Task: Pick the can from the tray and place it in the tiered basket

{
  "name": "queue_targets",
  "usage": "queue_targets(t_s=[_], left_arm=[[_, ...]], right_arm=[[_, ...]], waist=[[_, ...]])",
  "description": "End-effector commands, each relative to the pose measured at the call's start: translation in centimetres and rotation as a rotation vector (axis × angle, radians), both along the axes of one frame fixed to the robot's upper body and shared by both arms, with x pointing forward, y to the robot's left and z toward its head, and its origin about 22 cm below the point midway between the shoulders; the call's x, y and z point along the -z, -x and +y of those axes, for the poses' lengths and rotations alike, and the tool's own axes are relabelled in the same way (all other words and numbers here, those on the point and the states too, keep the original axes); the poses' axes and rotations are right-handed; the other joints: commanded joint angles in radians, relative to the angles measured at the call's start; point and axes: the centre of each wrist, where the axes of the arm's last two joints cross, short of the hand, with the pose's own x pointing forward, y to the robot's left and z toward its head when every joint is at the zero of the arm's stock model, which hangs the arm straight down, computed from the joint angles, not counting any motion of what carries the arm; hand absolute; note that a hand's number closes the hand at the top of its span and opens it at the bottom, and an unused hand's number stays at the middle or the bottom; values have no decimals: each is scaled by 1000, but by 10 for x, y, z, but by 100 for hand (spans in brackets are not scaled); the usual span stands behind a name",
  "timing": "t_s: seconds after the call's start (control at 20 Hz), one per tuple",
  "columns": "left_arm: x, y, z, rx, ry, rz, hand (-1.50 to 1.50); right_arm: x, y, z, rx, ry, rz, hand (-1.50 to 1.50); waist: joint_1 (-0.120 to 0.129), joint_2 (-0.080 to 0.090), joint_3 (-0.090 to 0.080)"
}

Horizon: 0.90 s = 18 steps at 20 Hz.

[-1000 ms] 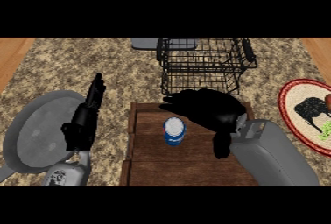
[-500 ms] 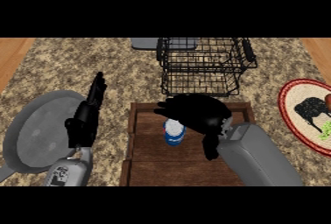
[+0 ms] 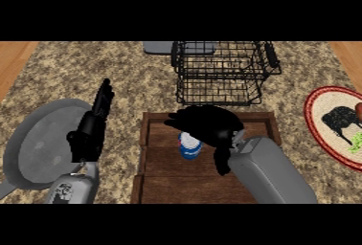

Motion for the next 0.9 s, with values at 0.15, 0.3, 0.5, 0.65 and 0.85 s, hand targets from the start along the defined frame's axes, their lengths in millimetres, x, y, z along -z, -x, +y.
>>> queue_targets(t_s=[0.15,0.3,0.5,0.65,0.85], left_arm=[[11,11,-1,1,-1,10,0],[17,1,-5,4,17,-4,0],[5,10,2,11,3,13,0],[-5,-1,13,-3,8,-9,0],[-4,6,7,-2,11,4,0]], right_arm=[[27,10,1,-2,-9,11,-150],[35,-8,0,-7,-4,19,-150],[38,-14,12,13,-26,49,-150],[33,2,15,12,-62,53,-150],[53,9,7,60,-118,-3,150]], waist=[[0,0,0],[1,1,0],[3,1,0],[1,0,0],[0,0,0]])
